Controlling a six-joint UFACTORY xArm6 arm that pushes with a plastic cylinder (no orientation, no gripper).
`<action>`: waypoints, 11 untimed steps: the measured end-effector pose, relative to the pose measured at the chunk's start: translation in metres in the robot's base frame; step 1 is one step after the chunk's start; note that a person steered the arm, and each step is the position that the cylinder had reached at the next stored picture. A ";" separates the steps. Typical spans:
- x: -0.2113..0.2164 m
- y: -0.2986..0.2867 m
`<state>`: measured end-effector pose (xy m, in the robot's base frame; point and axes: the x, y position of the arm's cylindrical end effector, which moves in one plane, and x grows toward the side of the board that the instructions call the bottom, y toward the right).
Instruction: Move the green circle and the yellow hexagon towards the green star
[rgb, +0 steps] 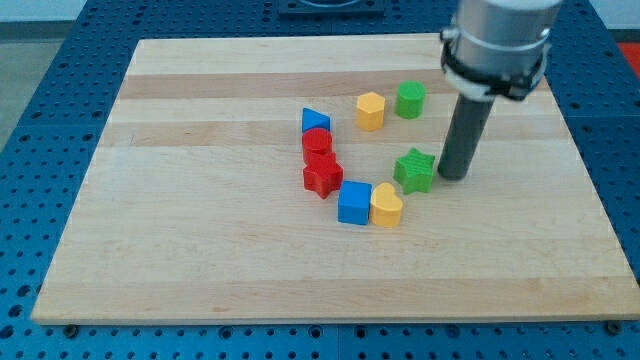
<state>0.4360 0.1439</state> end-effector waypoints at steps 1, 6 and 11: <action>-0.049 -0.005; -0.016 -0.078; 0.019 -0.079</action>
<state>0.4554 0.0648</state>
